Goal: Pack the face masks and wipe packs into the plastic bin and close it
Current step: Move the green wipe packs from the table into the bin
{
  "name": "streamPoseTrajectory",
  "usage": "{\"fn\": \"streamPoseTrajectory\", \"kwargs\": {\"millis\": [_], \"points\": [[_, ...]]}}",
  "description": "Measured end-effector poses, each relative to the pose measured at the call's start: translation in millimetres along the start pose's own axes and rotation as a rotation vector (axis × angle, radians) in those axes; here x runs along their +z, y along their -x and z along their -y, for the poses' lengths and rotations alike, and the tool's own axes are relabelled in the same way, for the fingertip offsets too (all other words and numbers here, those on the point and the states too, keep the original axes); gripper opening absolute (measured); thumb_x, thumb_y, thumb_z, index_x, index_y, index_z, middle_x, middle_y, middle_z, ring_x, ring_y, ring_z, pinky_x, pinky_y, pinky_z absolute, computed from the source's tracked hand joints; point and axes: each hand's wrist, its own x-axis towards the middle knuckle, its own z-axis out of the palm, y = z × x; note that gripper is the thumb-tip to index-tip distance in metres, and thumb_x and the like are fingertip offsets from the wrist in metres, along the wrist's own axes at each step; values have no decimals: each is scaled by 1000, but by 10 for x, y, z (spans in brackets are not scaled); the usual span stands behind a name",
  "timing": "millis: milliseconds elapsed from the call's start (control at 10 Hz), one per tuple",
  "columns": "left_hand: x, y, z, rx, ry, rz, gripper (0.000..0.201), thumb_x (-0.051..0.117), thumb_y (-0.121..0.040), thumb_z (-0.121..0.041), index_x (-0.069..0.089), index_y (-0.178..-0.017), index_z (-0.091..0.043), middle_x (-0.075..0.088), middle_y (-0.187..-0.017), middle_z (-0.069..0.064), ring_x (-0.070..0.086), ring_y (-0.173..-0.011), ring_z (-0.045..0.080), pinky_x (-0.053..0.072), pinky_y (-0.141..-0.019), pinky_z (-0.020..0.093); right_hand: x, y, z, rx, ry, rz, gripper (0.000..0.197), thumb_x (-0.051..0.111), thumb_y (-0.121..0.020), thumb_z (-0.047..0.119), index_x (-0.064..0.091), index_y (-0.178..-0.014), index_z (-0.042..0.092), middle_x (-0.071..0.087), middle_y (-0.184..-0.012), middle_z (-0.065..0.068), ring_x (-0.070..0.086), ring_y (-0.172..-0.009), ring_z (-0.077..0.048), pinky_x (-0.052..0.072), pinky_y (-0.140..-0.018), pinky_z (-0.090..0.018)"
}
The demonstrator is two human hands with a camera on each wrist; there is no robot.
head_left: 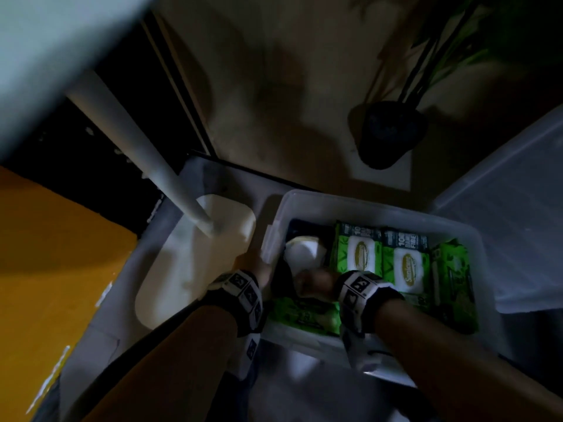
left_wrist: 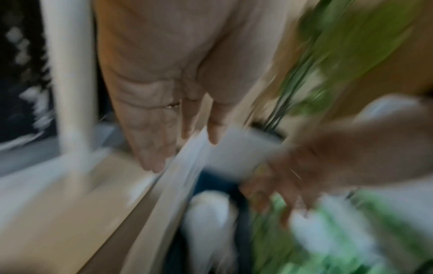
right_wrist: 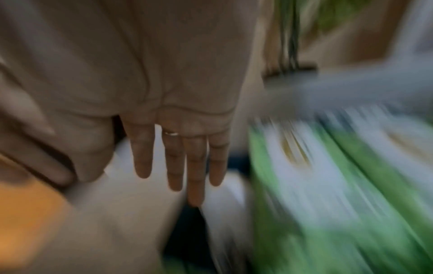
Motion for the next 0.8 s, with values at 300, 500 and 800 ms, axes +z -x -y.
{"fn": "streamPoseTrajectory", "kwargs": {"millis": [300,500,800], "points": [[-1428,1448,-578,421,335,-398,29,46,-85,-32,65,-99,-15,65,-102,16,60,-106,33,39,-63,17,-1515,1215,1297,-291,-257,-709,31,65,-84,24,64,-112,9,69,-107,-11,62,-103,-22,39,-76,-16],[-2457,2112,-613,411,406,-663,40,54,-88,-22,57,-126,-11,62,-122,14,56,-117,29,42,-95,30,-1967,1712,2223,-471,-196,-914,27,63,-86,24,66,-108,9,69,-106,-13,62,-103,-25,37,-75,-18],[-3584,2101,-250,247,636,-675,33,51,-92,-12,43,-60,-7,44,-65,9,45,-70,26,36,-66,31,-2072,1422,3032,-441,-57,-858,49,59,-87,21,47,-134,21,62,-118,-21,56,-113,-32,42,-91,-28]]}}
